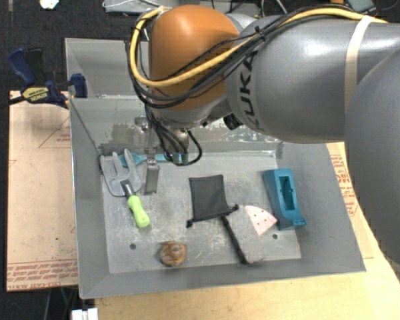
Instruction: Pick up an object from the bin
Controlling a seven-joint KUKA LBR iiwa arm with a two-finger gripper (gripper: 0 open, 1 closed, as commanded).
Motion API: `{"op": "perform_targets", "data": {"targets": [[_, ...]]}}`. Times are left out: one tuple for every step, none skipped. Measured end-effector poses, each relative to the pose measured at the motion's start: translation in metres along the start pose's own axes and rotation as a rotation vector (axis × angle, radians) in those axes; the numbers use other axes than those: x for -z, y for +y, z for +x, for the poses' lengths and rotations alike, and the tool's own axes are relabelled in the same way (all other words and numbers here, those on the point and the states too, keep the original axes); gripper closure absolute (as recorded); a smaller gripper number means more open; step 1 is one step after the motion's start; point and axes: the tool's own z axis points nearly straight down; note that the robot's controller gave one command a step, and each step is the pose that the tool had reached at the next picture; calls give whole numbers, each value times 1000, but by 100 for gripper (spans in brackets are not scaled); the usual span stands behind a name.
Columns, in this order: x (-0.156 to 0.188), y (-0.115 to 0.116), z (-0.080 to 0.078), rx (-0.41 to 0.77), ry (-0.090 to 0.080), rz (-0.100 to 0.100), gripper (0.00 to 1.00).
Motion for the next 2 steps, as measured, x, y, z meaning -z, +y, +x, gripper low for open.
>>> {"op": "perform_targets", "data": {"targets": [[5,-1,-1,-5,-7,-2,0],[-56,-8,-2,-95,-9,-3,0]]}}
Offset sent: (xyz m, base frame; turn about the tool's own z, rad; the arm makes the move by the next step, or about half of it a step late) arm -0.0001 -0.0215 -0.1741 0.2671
